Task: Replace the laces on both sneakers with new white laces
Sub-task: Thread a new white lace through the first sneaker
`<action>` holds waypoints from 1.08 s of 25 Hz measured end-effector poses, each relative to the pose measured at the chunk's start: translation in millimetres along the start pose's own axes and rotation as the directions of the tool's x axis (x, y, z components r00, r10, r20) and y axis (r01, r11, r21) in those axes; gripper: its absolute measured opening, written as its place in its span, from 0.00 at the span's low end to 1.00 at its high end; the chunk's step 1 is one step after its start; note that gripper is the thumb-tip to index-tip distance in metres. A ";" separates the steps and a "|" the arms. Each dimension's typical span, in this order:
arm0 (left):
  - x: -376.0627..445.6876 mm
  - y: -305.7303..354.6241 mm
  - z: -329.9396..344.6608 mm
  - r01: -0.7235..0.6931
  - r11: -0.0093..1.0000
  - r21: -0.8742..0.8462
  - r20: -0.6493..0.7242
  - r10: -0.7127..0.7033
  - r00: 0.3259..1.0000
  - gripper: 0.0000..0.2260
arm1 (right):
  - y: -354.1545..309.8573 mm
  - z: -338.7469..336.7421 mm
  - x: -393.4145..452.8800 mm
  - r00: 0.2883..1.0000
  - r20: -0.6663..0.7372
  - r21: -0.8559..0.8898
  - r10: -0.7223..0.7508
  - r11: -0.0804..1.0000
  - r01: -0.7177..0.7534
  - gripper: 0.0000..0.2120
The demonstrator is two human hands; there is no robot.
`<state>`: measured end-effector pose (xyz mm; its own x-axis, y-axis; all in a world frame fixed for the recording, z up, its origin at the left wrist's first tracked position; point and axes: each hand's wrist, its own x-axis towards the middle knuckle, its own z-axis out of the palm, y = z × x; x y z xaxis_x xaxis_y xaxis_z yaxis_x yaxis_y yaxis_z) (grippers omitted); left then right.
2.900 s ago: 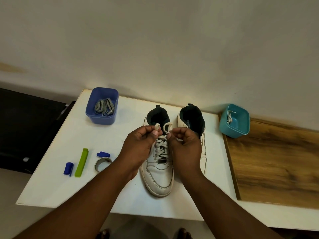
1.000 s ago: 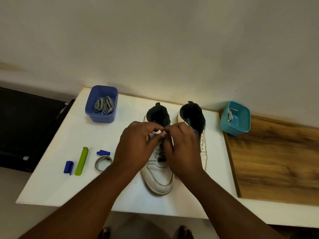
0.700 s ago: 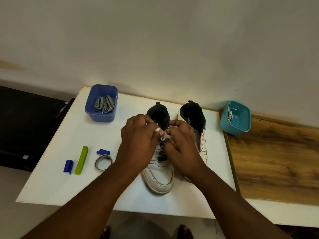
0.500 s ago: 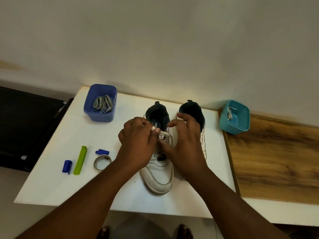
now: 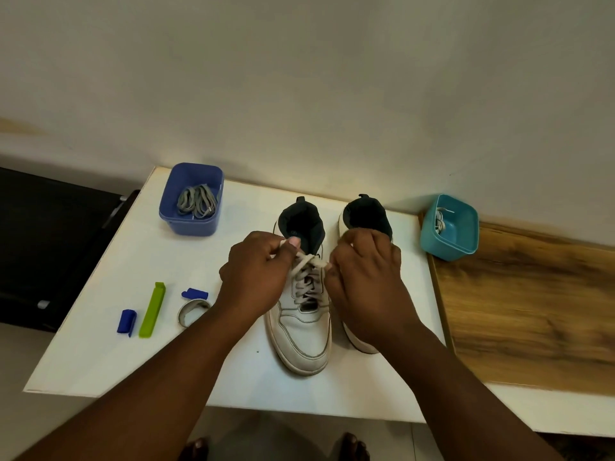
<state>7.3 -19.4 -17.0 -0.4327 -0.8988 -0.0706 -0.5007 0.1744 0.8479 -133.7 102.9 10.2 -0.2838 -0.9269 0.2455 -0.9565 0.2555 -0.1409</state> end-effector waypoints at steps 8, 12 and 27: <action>-2.7 4.4 -5.7 0.090 0.991 -0.101 0.020 -0.088 0.996 0.21 | 0.4 -16.7 -1.7 0.947 0.273 -0.024 0.169 0.985 -0.169 0.10; -4.2 7.3 -8.2 0.243 0.935 -0.258 0.110 -0.222 0.969 0.19 | -3.5 -16.3 -3.2 0.953 0.226 0.034 0.202 0.976 -0.215 0.07; -4.2 9.7 -6.7 0.234 0.939 -0.253 0.104 -0.214 0.971 0.18 | -13.3 -6.8 -5.0 0.916 0.275 0.301 0.294 0.878 -0.372 0.16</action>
<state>9.3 -16.6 -5.0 -0.3907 -0.8685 -0.3050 -0.3820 -0.1485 0.9121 -120.0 106.0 17.4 -0.5223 -0.8490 -0.0800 -0.7135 0.4865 -0.5043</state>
